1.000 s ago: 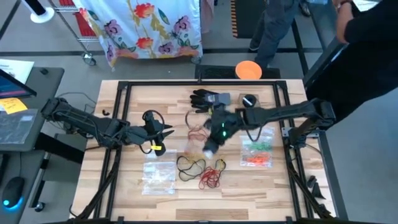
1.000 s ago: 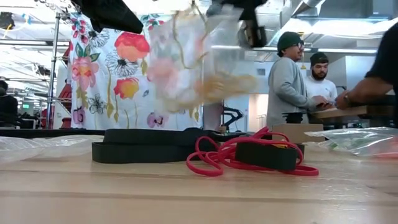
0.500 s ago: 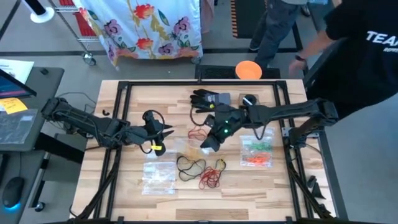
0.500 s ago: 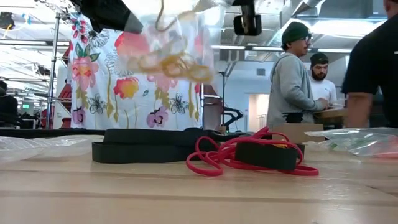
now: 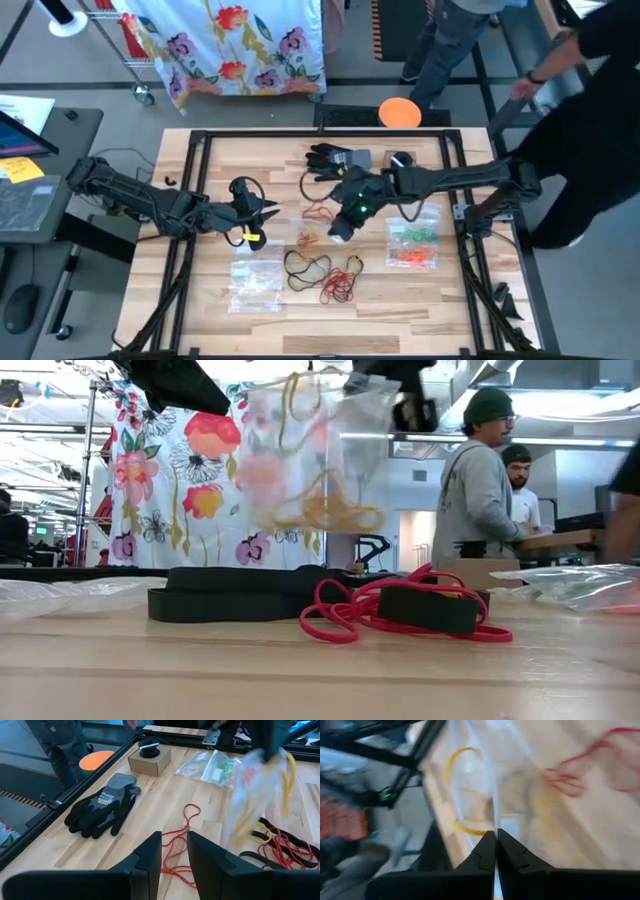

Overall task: Sort rubber bands
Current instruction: Put the yellow rubber band into the transparent zip bag

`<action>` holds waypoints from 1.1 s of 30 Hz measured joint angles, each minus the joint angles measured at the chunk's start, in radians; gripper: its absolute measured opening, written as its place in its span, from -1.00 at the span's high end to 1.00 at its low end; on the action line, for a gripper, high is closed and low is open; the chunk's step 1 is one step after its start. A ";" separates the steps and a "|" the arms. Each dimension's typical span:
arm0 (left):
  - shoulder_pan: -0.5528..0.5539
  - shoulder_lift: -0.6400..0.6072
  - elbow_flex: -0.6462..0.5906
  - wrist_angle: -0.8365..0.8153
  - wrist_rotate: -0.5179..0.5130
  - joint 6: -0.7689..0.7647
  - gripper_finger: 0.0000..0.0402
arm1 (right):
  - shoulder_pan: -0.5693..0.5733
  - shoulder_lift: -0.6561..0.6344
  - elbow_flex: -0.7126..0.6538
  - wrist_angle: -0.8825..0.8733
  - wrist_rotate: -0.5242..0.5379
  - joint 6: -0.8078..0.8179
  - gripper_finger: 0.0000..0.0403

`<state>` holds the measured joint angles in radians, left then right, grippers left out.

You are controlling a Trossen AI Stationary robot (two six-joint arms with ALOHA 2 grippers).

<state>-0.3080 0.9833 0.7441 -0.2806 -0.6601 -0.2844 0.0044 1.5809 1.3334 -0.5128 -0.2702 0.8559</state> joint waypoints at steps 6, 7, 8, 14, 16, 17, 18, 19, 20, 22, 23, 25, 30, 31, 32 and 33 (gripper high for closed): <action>0.000 0.000 0.000 0.001 0.000 -0.002 0.56 | -0.011 0.010 0.017 -0.169 0.193 -0.018 0.97; 0.000 0.000 0.000 0.002 0.000 -0.002 0.56 | -0.007 0.003 0.019 -0.190 0.229 -0.024 0.98; 0.000 0.000 0.000 0.003 0.000 -0.002 0.56 | -0.007 -0.003 0.029 -0.235 0.235 -0.027 0.98; 0.000 0.000 0.000 0.005 0.000 -0.001 0.56 | -0.013 0.034 0.032 -0.335 0.045 -0.091 0.97; 0.000 0.000 0.000 0.008 -0.001 -0.001 0.56 | 0.001 0.019 0.040 -0.233 -0.008 -0.093 0.95; 0.000 0.000 0.000 0.008 -0.001 -0.001 0.56 | 0.005 0.012 0.044 -0.201 -0.019 -0.078 0.95; 0.000 0.000 0.000 0.007 0.000 -0.001 0.56 | 0.007 0.011 0.043 -0.192 -0.032 -0.068 0.94; 0.000 0.000 0.000 0.008 0.000 -0.001 0.56 | 0.008 0.012 0.040 -0.193 -0.037 -0.066 0.94; 0.000 0.000 0.000 0.008 0.000 -0.001 0.56 | 0.003 0.016 0.039 -0.192 -0.037 -0.063 0.95; 0.000 0.000 0.000 0.006 0.001 -0.002 0.56 | -0.002 0.021 0.036 -0.205 -0.012 -0.052 0.95; 0.000 0.000 0.000 0.005 0.001 -0.002 0.56 | -0.007 0.019 0.036 -0.209 -0.012 -0.044 0.95; 0.000 0.000 0.000 0.004 0.001 -0.001 0.56 | -0.008 0.015 0.038 -0.186 -0.079 -0.056 0.96; 0.000 0.000 0.000 0.002 0.002 -0.001 0.56 | -0.010 0.010 0.038 -0.170 0.006 -0.055 0.96; 0.000 0.000 0.000 0.001 0.005 0.004 0.56 | -0.015 0.009 0.038 -0.171 -0.002 -0.055 0.96; 0.000 0.000 0.000 0.002 0.018 0.015 0.56 | -0.016 0.009 0.038 -0.171 -0.004 -0.054 0.96; -0.001 0.000 0.000 0.007 0.047 0.030 0.56 | -0.016 0.010 0.038 -0.174 -0.005 -0.054 0.96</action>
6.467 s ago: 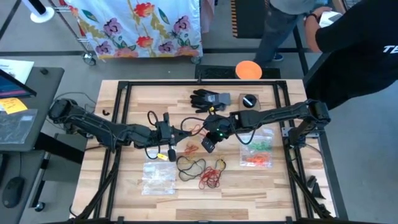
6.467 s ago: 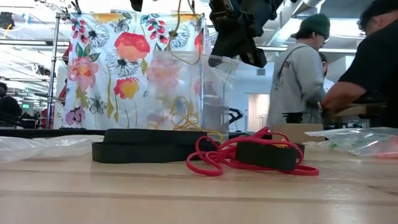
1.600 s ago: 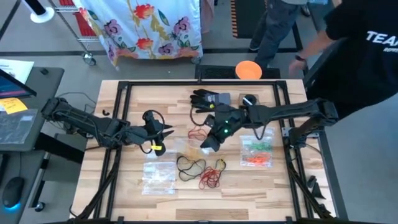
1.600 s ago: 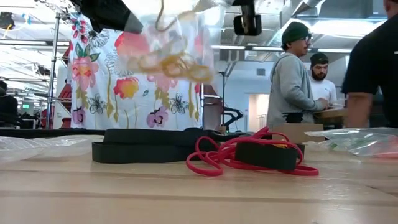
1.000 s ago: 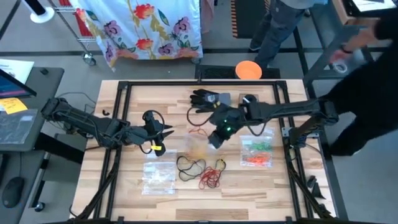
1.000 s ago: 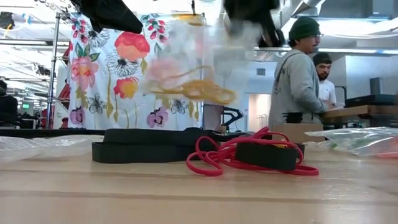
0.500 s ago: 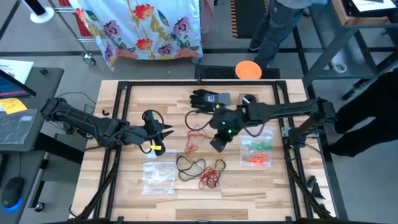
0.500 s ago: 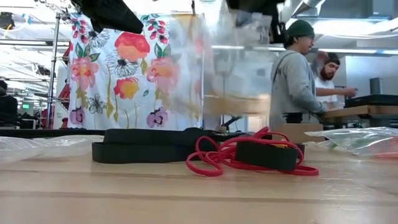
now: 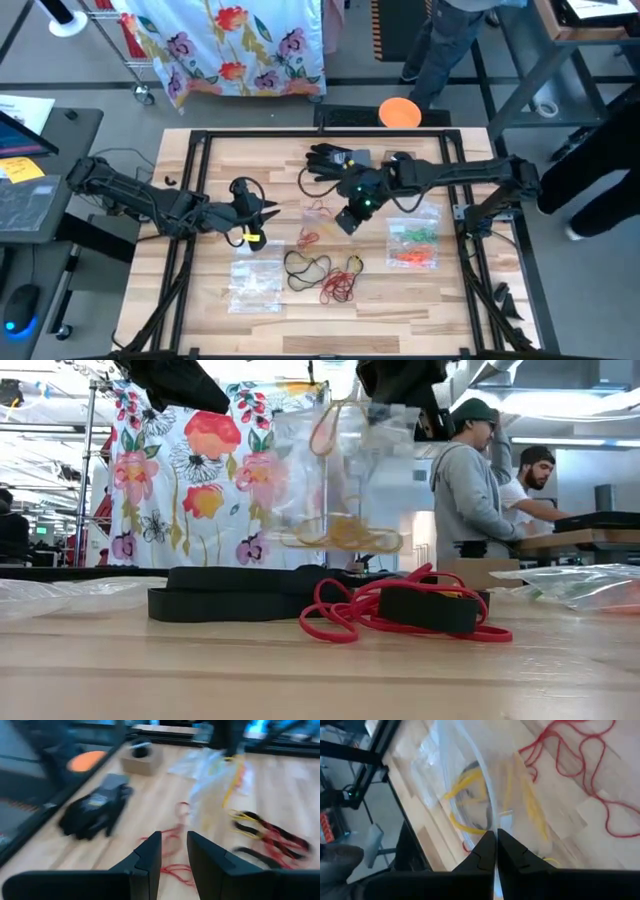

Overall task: Sort rubber bands
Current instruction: Put the yellow rubber band into the transparent zip bag

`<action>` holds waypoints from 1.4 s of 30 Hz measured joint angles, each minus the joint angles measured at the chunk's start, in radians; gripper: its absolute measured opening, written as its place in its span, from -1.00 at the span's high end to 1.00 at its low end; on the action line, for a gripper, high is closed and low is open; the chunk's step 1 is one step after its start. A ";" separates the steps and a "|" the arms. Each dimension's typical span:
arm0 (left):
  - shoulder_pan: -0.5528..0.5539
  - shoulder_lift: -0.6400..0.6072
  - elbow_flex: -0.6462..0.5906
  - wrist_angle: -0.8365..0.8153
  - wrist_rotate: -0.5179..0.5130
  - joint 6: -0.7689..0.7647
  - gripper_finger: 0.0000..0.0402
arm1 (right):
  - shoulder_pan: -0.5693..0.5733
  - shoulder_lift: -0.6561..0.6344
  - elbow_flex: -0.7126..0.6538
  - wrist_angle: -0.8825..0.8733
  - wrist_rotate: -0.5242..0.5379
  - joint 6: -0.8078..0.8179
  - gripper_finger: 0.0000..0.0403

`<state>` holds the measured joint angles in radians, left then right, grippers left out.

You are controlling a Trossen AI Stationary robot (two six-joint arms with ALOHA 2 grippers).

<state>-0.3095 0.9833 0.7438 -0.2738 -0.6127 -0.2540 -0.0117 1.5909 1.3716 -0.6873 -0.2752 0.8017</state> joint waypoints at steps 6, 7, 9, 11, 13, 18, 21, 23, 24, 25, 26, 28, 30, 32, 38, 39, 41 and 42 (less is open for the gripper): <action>-0.036 0.000 -0.012 0.121 0.175 0.153 0.56 | -0.003 -0.002 0.000 0.001 -0.018 0.003 0.96; -0.049 0.004 -0.012 0.147 0.196 0.184 0.56 | -0.005 -0.002 0.000 0.000 -0.017 0.004 0.96; -0.077 0.041 -0.011 0.229 0.221 0.242 0.56 | -0.007 -0.002 0.000 0.003 -0.012 0.005 0.96; -0.106 0.101 -0.011 0.300 0.222 0.293 0.56 | -0.012 -0.002 0.000 0.022 -0.015 0.005 0.96; -0.125 0.181 -0.011 0.394 0.197 0.343 0.56 | -0.012 -0.002 0.000 0.043 -0.024 0.002 0.96; -0.139 0.370 -0.011 0.622 -0.014 0.393 0.56 | -0.021 -0.002 0.000 0.077 -0.033 -0.014 0.96; -0.114 0.475 -0.011 0.755 -0.062 0.367 0.56 | -0.014 -0.002 0.000 0.083 -0.039 -0.027 0.96; -0.089 0.526 -0.011 0.811 -0.082 0.341 0.56 | -0.013 -0.002 0.000 0.085 -0.044 -0.041 0.96; -0.075 0.544 -0.011 0.831 -0.099 0.319 0.56 | -0.011 -0.002 0.000 0.085 -0.044 -0.044 0.96; -0.062 0.554 -0.009 0.834 -0.121 0.291 0.56 | -0.007 -0.002 0.000 0.085 -0.044 -0.047 0.96; -0.048 0.559 -0.008 0.833 -0.131 0.271 0.56 | -0.005 -0.002 0.000 0.085 -0.043 -0.049 0.96; -0.026 0.565 -0.005 0.837 -0.093 0.257 0.56 | -0.002 -0.002 0.000 0.083 -0.043 -0.056 0.96; -0.010 0.566 -0.005 0.838 0.000 0.251 0.56 | 0.005 -0.002 0.000 0.082 -0.044 -0.067 0.96; -0.002 0.566 -0.005 0.838 0.096 0.253 0.56 | 0.006 -0.002 0.000 0.081 -0.044 -0.070 0.96; 0.003 0.566 -0.004 0.782 0.164 0.276 0.56 | 0.005 -0.002 0.000 0.081 -0.043 -0.072 0.96; 0.003 0.565 -0.004 0.767 0.167 0.279 0.56 | 0.005 -0.002 0.000 0.081 -0.043 -0.072 0.96; 0.003 0.565 -0.004 0.728 0.179 0.285 0.56 | 0.006 -0.002 0.000 0.081 -0.043 -0.074 0.96; 0.003 0.567 -0.004 0.721 0.187 0.287 0.56 | 0.006 -0.002 0.000 0.082 -0.043 -0.075 0.96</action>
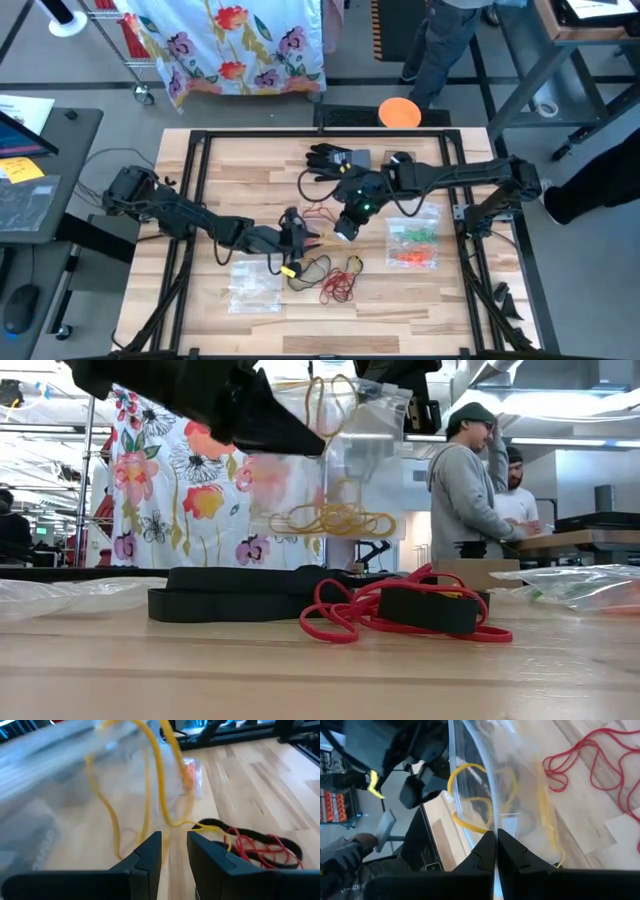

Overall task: Sort rubber bands
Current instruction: Put the yellow rubber band into the transparent zip bag

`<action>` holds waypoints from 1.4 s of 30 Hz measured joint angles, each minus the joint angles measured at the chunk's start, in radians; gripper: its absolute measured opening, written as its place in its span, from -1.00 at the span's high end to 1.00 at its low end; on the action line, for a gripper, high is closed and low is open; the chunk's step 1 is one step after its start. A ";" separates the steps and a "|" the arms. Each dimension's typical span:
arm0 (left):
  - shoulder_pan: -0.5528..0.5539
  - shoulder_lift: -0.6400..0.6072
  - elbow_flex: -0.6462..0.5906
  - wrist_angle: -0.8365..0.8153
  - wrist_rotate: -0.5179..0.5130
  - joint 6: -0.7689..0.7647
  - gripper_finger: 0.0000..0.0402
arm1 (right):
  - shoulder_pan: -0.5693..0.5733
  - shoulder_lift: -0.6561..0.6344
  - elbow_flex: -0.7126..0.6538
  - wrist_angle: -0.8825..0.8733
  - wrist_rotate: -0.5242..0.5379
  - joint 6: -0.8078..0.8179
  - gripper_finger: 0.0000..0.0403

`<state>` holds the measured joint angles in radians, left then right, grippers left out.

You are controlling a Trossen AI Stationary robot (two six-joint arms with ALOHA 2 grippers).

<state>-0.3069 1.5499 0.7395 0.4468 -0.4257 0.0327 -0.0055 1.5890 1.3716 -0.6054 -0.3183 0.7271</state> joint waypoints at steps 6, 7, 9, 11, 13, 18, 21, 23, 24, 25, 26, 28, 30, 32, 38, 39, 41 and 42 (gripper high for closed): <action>0.000 -0.001 0.000 0.049 0.011 0.008 0.56 | -0.001 0.000 0.000 0.001 0.000 -0.003 0.96; 0.000 -0.001 0.000 0.066 0.006 0.008 0.56 | -0.001 0.000 0.000 0.001 0.001 -0.003 0.96; 0.000 -0.002 0.000 0.083 0.005 0.008 0.56 | -0.001 0.000 0.000 0.001 0.001 -0.003 0.96; 0.000 -0.002 0.000 0.083 0.005 0.007 0.56 | 0.000 0.000 0.000 0.001 0.001 -0.002 0.96; 0.000 -0.002 0.000 0.082 0.004 0.004 0.56 | 0.000 0.000 0.000 0.001 0.001 -0.002 0.96; 0.000 -0.002 0.000 0.082 0.003 -0.027 0.78 | 0.000 0.000 0.000 0.001 0.004 -0.002 0.96; 0.000 -0.005 0.000 0.080 0.002 -0.024 0.95 | 0.004 0.000 0.000 0.001 0.004 -0.002 0.96; 0.000 -0.014 0.011 0.057 0.002 -0.026 0.97 | 0.005 0.000 0.000 0.001 0.004 -0.002 0.96; -0.001 -0.018 0.021 0.046 0.002 -0.025 0.98 | 0.006 0.000 0.000 0.001 0.004 -0.002 0.96; -0.006 -0.029 0.026 0.031 0.001 -0.020 0.98 | 0.010 0.000 0.000 0.001 0.004 -0.002 0.96; -0.011 -0.038 0.033 0.023 -0.001 -0.013 0.98 | 0.014 0.000 0.000 0.001 0.004 -0.002 0.96; -0.028 -0.059 0.052 0.026 0.000 0.011 0.99 | 0.020 0.000 0.000 0.003 0.004 -0.002 0.96; -0.042 -0.096 0.066 0.009 -0.016 0.028 0.99 | 0.026 0.000 0.000 0.004 0.005 -0.002 0.96; -0.056 -0.135 0.081 -0.009 -0.055 0.038 0.99 | 0.034 0.000 0.000 0.001 0.006 0.000 0.96; -0.072 -0.214 0.090 -0.059 -0.120 0.034 1.00 | 0.052 0.000 0.000 0.025 0.026 0.005 0.96; -0.071 -0.219 0.091 -0.076 -0.119 0.028 1.00 | 0.052 0.000 0.000 0.022 0.031 0.006 0.96; -0.065 -0.221 0.090 -0.107 -0.119 0.021 1.00 | 0.052 0.000 0.000 0.026 0.033 0.006 0.96; -0.063 -0.221 0.090 -0.118 -0.119 0.015 1.00 | 0.051 0.000 0.000 0.026 0.034 0.007 0.96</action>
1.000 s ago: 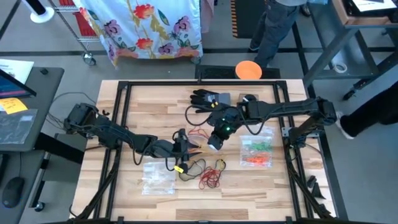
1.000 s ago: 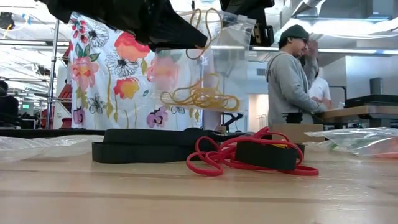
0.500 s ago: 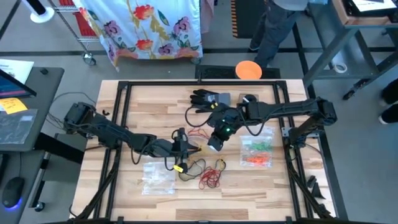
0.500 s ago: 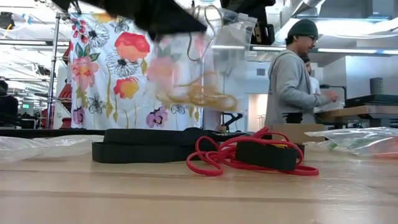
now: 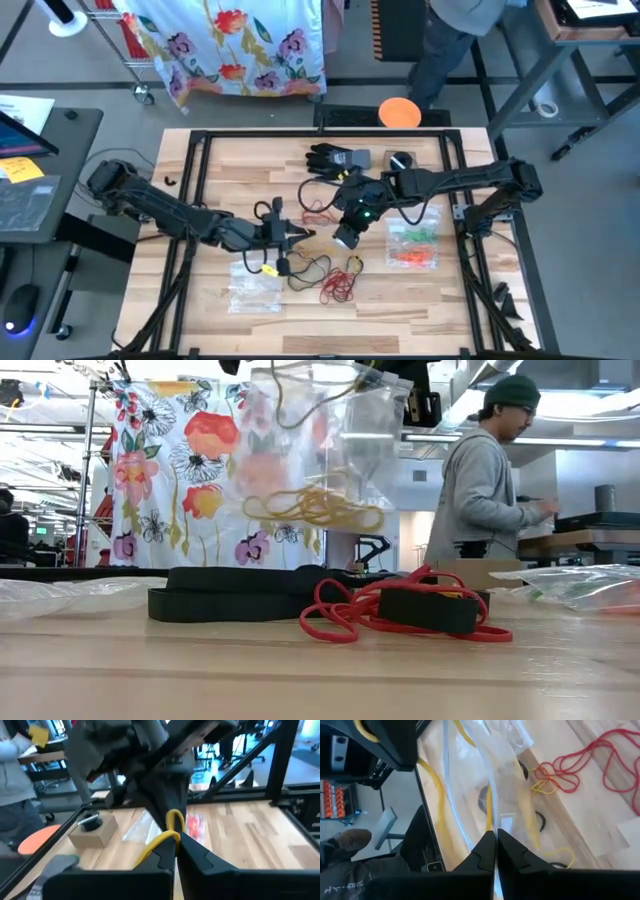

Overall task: Sort rubber bands
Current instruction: Put the yellow rubber band into the transparent zip bag

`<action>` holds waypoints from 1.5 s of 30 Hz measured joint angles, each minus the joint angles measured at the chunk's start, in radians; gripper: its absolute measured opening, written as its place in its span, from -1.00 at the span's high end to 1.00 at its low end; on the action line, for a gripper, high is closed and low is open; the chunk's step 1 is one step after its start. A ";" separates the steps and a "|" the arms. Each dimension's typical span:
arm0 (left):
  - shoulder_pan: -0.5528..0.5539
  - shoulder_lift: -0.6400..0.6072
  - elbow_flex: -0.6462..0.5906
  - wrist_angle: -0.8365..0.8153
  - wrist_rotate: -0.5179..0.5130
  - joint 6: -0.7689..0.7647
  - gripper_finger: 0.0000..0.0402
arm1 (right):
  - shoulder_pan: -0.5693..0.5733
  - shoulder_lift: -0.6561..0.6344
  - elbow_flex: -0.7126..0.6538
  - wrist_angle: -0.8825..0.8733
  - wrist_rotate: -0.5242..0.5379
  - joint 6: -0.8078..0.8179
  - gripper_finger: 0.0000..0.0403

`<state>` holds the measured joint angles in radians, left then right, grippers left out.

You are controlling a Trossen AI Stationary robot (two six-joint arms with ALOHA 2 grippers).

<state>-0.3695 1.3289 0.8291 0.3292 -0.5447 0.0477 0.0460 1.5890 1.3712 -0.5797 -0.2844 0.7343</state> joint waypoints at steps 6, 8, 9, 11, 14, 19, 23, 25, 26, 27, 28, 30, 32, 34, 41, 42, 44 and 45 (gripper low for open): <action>0.003 -0.001 0.000 -0.042 -0.016 0.012 1.00 | -0.007 0.000 0.000 0.007 0.000 -0.002 0.96; 0.000 -0.003 0.000 -0.043 -0.022 0.022 1.00 | -0.009 0.000 0.000 0.003 0.001 -0.002 0.96; -0.002 -0.003 0.000 -0.043 -0.037 0.023 1.00 | -0.009 0.000 0.000 0.003 0.002 -0.002 0.96; -0.007 -0.003 0.000 -0.049 -0.072 0.035 1.00 | -0.009 0.000 0.000 -0.010 0.002 -0.002 0.96; -0.014 -0.003 0.000 -0.054 -0.098 0.048 1.00 | -0.009 0.000 0.000 -0.048 0.002 -0.002 0.96; -0.016 -0.003 0.011 -0.093 -0.099 0.044 1.00 | -0.015 0.000 0.000 -0.082 0.022 -0.001 0.96; -0.010 -0.004 0.037 -0.167 -0.098 0.004 1.00 | -0.013 0.000 0.000 -0.089 0.082 -0.001 0.96; -0.004 -0.004 0.038 -0.167 -0.086 0.000 1.00 | -0.007 0.000 0.000 -0.096 0.133 0.001 0.96; -0.001 -0.004 0.038 -0.160 -0.082 0.000 1.00 | -0.006 0.000 0.000 -0.098 0.162 0.001 0.96; 0.004 -0.004 0.038 -0.154 -0.072 0.000 1.00 | -0.004 0.000 0.000 -0.098 0.186 0.001 0.96; 0.012 -0.004 0.038 -0.152 -0.061 -0.002 1.00 | -0.001 0.000 0.000 -0.098 0.205 0.001 0.96; 0.029 0.001 0.039 -0.157 -0.056 -0.016 1.00 | 0.005 0.000 0.000 -0.096 0.234 0.000 0.96; 0.047 0.015 0.039 -0.157 -0.038 -0.028 1.00 | 0.012 0.000 0.000 -0.096 0.256 0.004 0.96; 0.059 0.028 0.039 -0.155 -0.012 -0.035 1.00 | 0.023 0.000 0.000 -0.101 0.303 0.025 0.96; 0.091 0.047 0.040 -0.130 0.000 -0.039 1.00 | 0.037 0.000 0.000 -0.115 0.389 0.057 0.96; 0.098 0.052 0.039 -0.123 0.008 -0.034 1.00 | 0.037 0.000 0.000 -0.108 0.389 0.059 0.96; 0.119 0.072 0.041 -0.078 0.049 -0.033 1.00 | 0.038 0.000 0.000 -0.090 0.389 0.058 0.96; 0.128 0.080 0.041 -0.079 0.071 -0.034 1.00 | 0.041 0.000 0.000 -0.078 0.389 0.057 0.96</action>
<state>-0.2413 1.4090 0.8703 0.2506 -0.4736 0.0140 0.0872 1.5894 1.3708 -0.6581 0.1047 0.7917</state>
